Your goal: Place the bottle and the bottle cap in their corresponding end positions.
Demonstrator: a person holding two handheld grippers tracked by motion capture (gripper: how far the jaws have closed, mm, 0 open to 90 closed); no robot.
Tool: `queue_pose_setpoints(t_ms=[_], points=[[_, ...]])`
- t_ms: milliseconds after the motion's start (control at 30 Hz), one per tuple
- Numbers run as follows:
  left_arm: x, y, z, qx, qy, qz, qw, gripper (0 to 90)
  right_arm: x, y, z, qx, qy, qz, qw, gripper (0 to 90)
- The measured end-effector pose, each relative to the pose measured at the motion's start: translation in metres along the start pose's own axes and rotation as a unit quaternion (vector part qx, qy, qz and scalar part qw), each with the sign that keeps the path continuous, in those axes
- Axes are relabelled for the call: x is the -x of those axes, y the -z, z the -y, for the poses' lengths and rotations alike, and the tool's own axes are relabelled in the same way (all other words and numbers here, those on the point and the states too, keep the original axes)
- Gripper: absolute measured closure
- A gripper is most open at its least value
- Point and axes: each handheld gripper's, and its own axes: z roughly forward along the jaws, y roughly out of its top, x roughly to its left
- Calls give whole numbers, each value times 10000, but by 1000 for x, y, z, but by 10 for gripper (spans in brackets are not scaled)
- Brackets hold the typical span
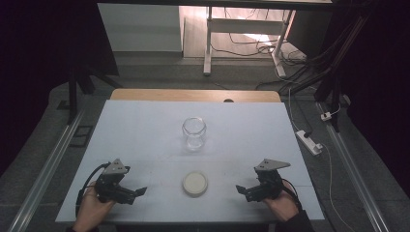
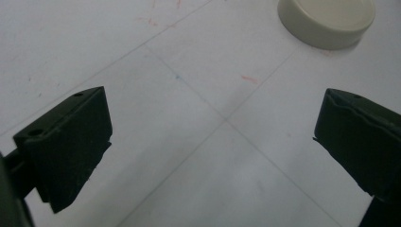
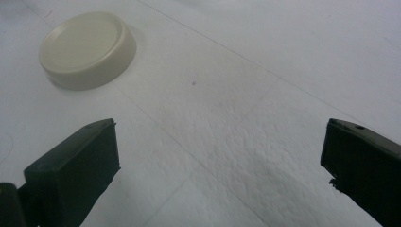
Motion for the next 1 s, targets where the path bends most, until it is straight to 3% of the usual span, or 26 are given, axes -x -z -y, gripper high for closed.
queue_pose_setpoints(t_ms=[367,733,1000], points=[[-1,20,29,68,385,-146,9991,0,6,22,19,44,-253,226,9994,0],[0,34,52,38,599,-339,9976,0,11,40,36,28,-403,452,9982,0],[2,40,59,-28,657,-509,9965,0,12,49,44,0,-491,602,9970,0]])
